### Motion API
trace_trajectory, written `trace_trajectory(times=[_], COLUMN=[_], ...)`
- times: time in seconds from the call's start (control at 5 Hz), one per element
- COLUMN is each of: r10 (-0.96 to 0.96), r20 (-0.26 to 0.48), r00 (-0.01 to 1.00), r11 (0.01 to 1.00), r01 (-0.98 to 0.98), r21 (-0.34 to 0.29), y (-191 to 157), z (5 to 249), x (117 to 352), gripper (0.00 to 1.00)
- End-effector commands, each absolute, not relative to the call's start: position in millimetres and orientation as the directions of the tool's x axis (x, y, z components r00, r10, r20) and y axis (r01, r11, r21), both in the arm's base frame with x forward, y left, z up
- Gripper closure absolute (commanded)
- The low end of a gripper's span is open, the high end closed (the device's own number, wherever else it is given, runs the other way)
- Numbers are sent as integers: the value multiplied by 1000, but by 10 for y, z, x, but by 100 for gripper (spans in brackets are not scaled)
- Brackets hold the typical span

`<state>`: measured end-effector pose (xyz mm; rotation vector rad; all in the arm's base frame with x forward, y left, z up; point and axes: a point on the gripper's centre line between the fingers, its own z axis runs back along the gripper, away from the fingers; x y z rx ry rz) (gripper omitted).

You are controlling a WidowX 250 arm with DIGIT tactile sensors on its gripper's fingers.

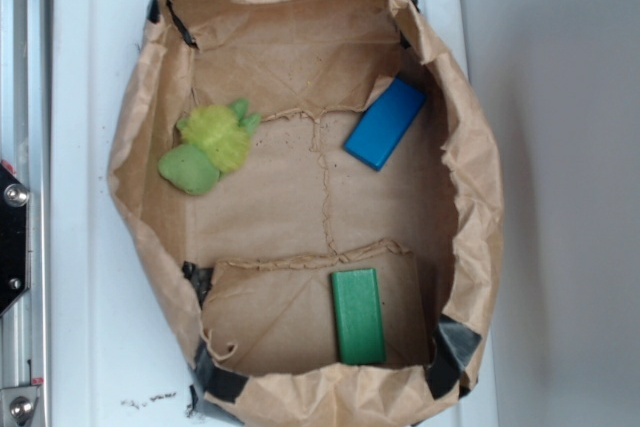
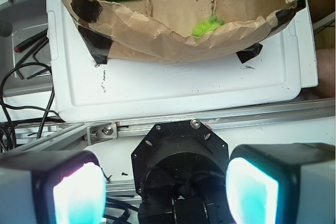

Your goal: Grab the blue block.

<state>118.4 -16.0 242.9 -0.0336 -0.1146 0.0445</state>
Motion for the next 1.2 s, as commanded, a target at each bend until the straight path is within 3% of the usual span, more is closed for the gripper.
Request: trace_trajectory(times=[0.0,0.2,0.8,1.0], r10=[46,80,80,193], r20=[114,57,57,162], r00=[992,995,995,968], r11=[998,997,997,977], r01=[-42,-79,-79,-175], r21=[-36,-26,-26,-118], y=[-160,-142,-142,-148], z=[2429,2413,2413,2349], x=[1184,1333,1333,1762], gripper=[0,0,0,0])
